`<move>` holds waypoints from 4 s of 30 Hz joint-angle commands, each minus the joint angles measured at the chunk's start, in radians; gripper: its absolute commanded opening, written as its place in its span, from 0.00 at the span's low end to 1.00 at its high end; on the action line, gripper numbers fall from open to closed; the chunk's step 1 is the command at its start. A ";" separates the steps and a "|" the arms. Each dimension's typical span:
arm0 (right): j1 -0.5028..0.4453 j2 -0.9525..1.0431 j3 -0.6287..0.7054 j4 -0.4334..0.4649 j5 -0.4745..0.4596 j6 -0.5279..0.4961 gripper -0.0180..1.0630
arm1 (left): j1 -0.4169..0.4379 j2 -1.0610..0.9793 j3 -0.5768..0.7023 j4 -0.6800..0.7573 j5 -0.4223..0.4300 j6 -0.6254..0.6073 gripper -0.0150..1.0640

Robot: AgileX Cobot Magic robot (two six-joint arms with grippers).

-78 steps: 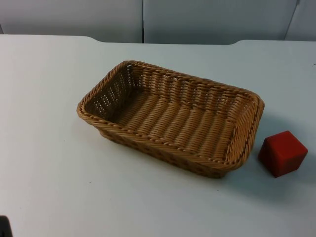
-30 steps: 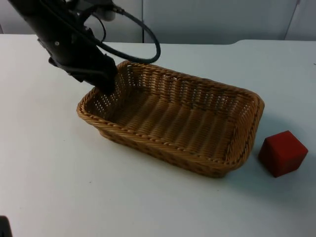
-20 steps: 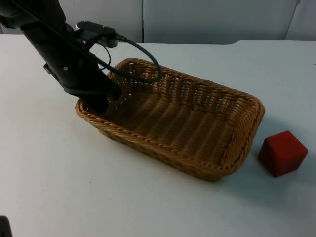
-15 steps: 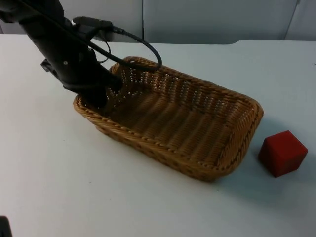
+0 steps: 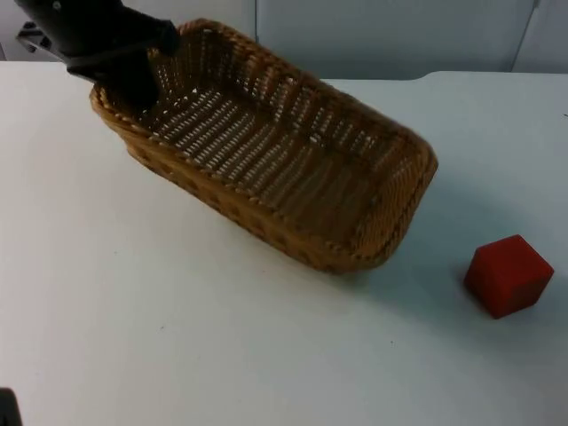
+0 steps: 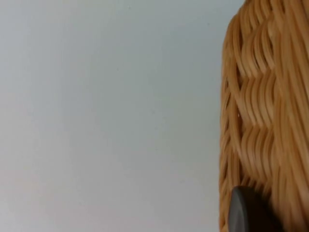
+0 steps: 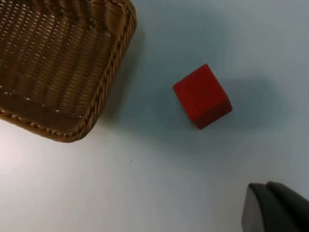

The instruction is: Pick up the basket with the left hand and place the cube into the basket with the right hand.

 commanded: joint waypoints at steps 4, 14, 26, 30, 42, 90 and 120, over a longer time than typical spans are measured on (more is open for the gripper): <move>0.004 0.000 -0.008 0.002 -0.087 0.000 0.02 | 0.003 -0.035 -0.012 -0.130 0.008 0.009 0.01; 0.004 0.000 -0.008 -0.002 -0.142 0.000 0.02 | 0.014 -0.035 -0.012 -0.191 0.005 0.046 0.01; 0.004 0.049 -0.008 -0.006 -0.094 -0.082 0.02 | 0.015 -0.035 -0.012 -0.171 0.009 0.046 0.01; 0.004 0.141 -0.008 -0.009 -0.113 -0.118 0.02 | 0.015 -0.035 -0.012 -0.171 0.014 0.046 0.01; 0.004 0.582 -0.137 -0.006 -0.222 -0.192 0.02 | 0.015 -0.035 -0.012 -0.175 0.012 0.046 0.01; 0.309 1.142 -0.402 -0.237 -0.282 -0.198 0.67 | 0.015 -0.035 -0.012 -0.173 -0.024 0.051 0.01; 0.183 1.152 -0.699 -0.280 -0.227 -0.040 0.15 | 0.015 -0.035 -0.012 -0.171 -0.018 0.051 0.01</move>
